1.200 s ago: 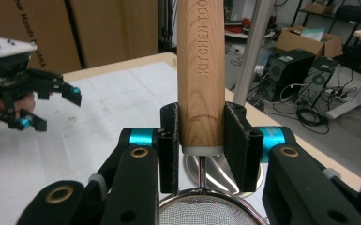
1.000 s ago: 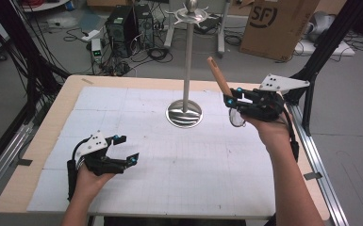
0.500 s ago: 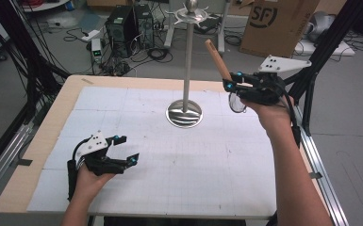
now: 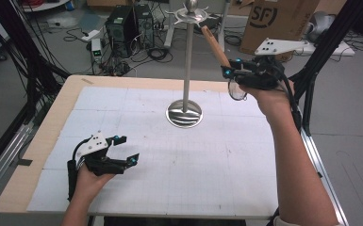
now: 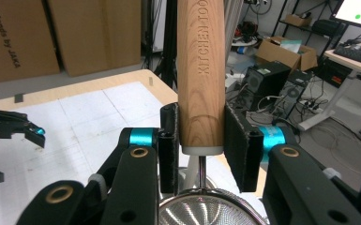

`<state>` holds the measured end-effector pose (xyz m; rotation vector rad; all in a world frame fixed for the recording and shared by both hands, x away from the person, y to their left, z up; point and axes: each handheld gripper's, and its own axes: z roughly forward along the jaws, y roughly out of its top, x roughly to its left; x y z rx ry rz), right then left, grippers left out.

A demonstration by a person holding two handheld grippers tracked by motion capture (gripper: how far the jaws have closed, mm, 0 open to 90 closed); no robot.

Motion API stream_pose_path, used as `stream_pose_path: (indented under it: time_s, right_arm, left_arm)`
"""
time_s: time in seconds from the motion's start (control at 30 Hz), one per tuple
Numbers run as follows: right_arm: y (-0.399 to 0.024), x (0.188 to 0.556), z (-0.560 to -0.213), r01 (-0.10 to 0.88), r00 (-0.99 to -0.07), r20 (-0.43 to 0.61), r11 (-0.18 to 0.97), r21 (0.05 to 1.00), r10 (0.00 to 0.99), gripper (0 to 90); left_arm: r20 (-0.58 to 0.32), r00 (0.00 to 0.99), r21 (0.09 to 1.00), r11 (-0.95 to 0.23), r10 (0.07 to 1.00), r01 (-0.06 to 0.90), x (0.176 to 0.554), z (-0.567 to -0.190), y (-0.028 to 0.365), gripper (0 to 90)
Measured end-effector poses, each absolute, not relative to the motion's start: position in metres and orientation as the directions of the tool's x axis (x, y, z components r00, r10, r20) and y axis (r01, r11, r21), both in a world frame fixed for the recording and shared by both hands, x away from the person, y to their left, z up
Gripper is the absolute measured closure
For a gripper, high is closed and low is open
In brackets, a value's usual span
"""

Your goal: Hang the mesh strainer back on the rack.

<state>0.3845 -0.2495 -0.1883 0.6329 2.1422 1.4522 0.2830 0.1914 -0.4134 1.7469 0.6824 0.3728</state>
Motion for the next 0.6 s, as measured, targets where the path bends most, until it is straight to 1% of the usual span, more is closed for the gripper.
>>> stream_pose_path:
  time_s: [0.4,0.6]
  right_arm:
    - [-0.239,0.396,-0.182,0.114,-0.776,-0.126,0.334,0.936,0.618,68.5]
    - [-0.235,0.404,-0.186,0.136,-0.759,-0.141,0.367,0.920,0.635,68.5]
  left_arm:
    - [-0.106,0.777,0.954,-0.157,0.621,0.256,0.283,-0.413,0.193,17.2]
    - [-0.107,0.782,0.955,-0.155,0.614,0.253,0.282,-0.413,0.193,17.2]
